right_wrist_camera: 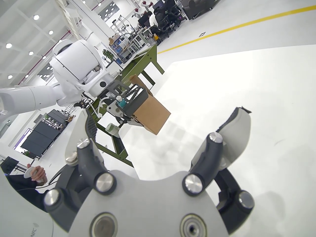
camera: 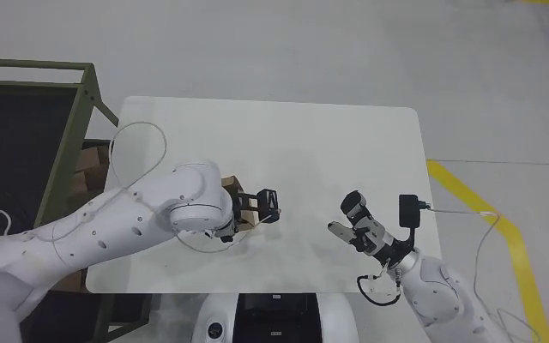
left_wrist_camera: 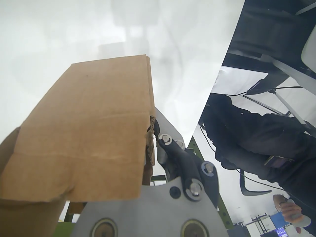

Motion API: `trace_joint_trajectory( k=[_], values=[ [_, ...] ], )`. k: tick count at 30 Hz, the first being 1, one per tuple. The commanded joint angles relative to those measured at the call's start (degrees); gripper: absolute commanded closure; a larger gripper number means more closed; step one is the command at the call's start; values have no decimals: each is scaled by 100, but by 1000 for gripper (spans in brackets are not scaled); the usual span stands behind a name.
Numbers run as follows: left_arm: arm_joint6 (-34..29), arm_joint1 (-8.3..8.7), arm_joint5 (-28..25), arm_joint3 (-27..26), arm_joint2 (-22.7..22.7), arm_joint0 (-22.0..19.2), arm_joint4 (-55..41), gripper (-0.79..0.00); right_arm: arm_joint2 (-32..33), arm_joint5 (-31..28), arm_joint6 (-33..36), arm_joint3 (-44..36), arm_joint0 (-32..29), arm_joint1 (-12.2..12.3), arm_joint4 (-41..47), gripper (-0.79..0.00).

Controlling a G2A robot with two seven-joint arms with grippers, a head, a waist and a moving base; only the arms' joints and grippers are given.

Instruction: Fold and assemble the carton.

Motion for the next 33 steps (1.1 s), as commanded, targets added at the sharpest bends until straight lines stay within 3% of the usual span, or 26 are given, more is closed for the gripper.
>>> trace_joint_trajectory(
  k=[1, 9, 24, 32, 33],
  values=[
    [195, -18, -262, 168, 104, 29, 260, 0, 0, 0, 0, 0, 0, 0, 0, -785],
    [520, -327, -588, 526, 986, -321, 1500, 0, 0, 0, 0, 0, 0, 0, 0, -785],
    [1006, -944, -1077, 1206, 986, -43, 2244, 0, 0, 0, 0, 0, 0, 0, 0, -785],
    [1067, -1189, -1138, 1455, 986, 0, 2384, 0, 0, 0, 0, 0, 0, 0, 0, -785],
    [1069, -1212, -1141, 1477, 986, 1, 2387, -65, 0, 0, 0, 0, 0, 0, 0, -785]
  ],
)
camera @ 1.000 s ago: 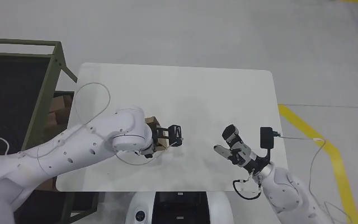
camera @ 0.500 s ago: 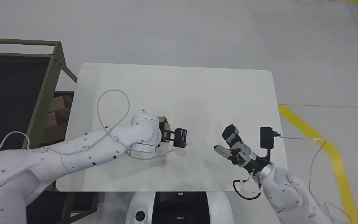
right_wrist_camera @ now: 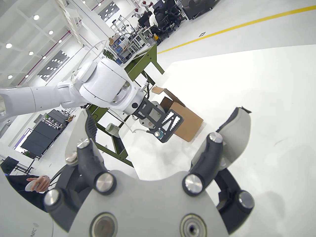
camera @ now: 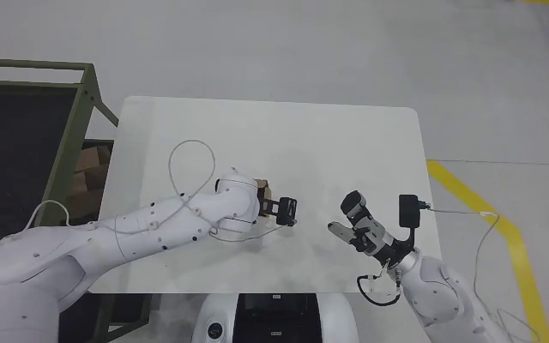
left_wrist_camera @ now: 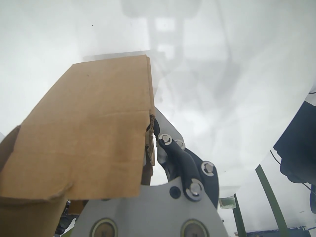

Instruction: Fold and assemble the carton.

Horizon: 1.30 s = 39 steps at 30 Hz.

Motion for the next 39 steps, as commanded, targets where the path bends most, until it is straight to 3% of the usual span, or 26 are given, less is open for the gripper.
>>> trace_joint_trajectory(
  k=[1, 4, 14, 21, 28, 33, 36, 37, 39],
  values=[
    [5, -42, -5, 43, 0, 2, 6, -139, 0, 0, 0, 0, 0, 0, 0, -785],
    [9, -94, -10, 81, 0, -1, 18, -277, 0, 0, 0, 0, 0, 0, 0, -785],
    [-73, -174, 72, 61, 0, -43, -11, -286, 0, 0, 0, 0, 0, 0, 0, -785],
    [-387, -86, 387, -406, 0, -177, -250, -329, 0, 0, 0, 0, 0, 0, 0, -785],
    [-861, 241, 862, -1262, 0, -457, -687, -388, 0, 0, 0, 0, 0, 0, 0, -785],
    [-1209, 572, 1221, -2092, -95, -749, -833, -597, 0, 0, 0, 0, 0, 0, 0, -785],
    [-1209, 839, 1607, -2612, -411, -737, -874, -659, 0, 0, 0, 0, 0, 0, 0, -785],
    [-1209, 938, 1766, -2792, -535, -693, -867, -785, 0, 0, 0, 0, 0, 0, 0, -785],
    [-1164, 1142, 2049, -3118, -832, -539, -898, -785, -20, 57, 52, -12, 15, -4, -21, -785]
  ],
)
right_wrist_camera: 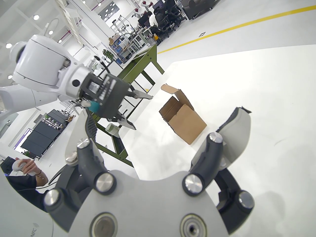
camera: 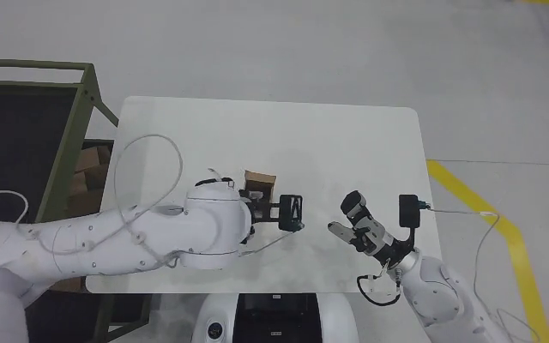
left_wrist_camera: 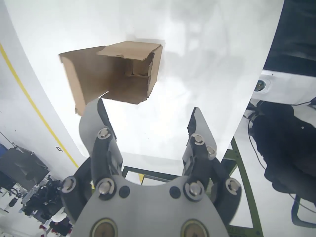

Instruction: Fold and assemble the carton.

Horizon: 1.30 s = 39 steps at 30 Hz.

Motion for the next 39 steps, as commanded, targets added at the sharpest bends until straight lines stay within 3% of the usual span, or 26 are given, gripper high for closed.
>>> trace_joint_trajectory(
  k=[1, 4, 7, 13, 18, 20, 29, 32, 35, 39],
  values=[
    [130, 227, 301, -281, -344, 199, -27, -785, -28, 59, 112, -13, 29, -4, -35, -785],
    [682, 588, 518, -367, -893, 642, -77, -785, -84, 268, 427, -52, 107, -6, -167, -785],
    [1696, 1008, 675, -298, -1539, 1330, -167, -785, -213, 688, 867, -160, 221, -14, -436, -785],
    [3976, 1880, 355, 421, -2751, 3139, -577, -785, -696, 1581, 1720, -403, 599, -72, -1032, -785],
    [5521, 2452, -204, 985, -3595, 4427, -1037, -785, -1109, 2508, 2094, -650, 929, -151, -1771, -785],
    [5521, 2452, -204, 985, -3595, 4427, -1037, -785, -1175, 2765, 2112, -736, 967, -169, -1981, -785],
    [5521, 2452, -204, 985, -3595, 4427, -1037, -785, -1175, 2765, 2112, -736, 967, -169, -1981, -785],
    [5678, 2408, 271, 1135, -3651, 4443, -1267, -785, -1186, 2734, 2143, -701, 965, -165, -2163, -785],
    [5858, 2324, 328, 1336, -3679, 4447, -1851, -785, -1260, 3676, 2259, -744, 987, -220, -2319, -785],
    [5909, 2228, 586, 1635, -3723, 4427, -2312, -785, -1618, 4849, 2712, -603, 1442, -358, -2545, -785]
  ],
)
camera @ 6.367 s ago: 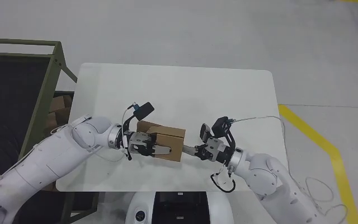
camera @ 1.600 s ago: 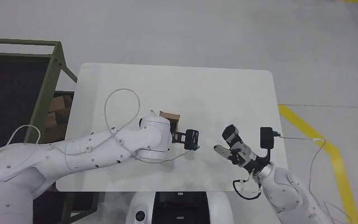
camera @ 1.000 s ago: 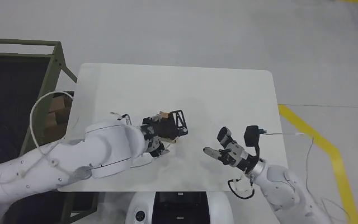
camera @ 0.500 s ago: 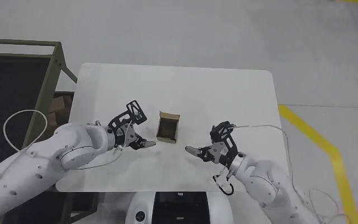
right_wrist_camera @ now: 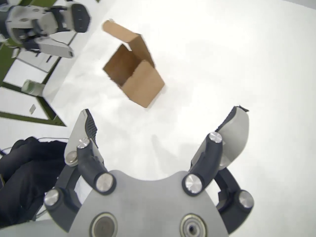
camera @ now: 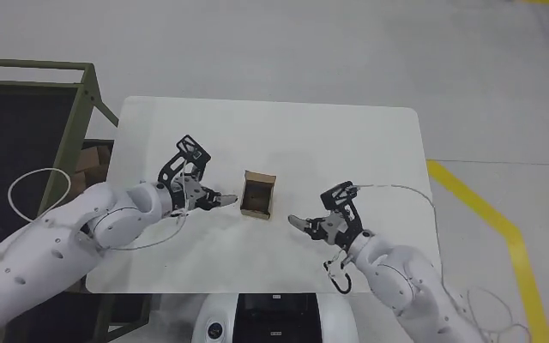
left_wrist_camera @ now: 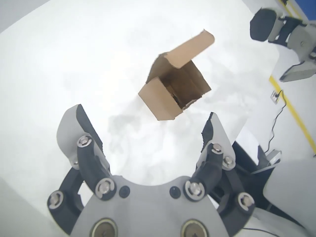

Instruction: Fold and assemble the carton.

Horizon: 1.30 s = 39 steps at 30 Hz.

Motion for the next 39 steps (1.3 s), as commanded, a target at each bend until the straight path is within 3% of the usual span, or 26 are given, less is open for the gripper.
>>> trace_joint_trajectory(
  k=[1, 5, 13, 24, 39],
  values=[
    [-51, -49, 76, 121, 6, -14, -173, -785, -222, 674, 254, 161, 333, -79, -97, -785],
    [-329, -183, 361, 354, 129, -118, -175, -785, -719, 1500, 647, 686, 1089, -289, -224, -785],
    [-754, -667, 662, 697, 711, -701, 105, -785, -1489, 1847, 901, 1296, 1911, -626, -342, -785],
    [-1019, -1197, 652, 1123, 1203, -1273, 322, -785, -1671, 1719, 904, 1389, 1964, -780, -510, -785],
    [-1353, -1551, 635, 1347, 1340, -1471, 560, -785, -1897, 1763, 967, 1434, 1984, -983, -907, -785]
  ],
)
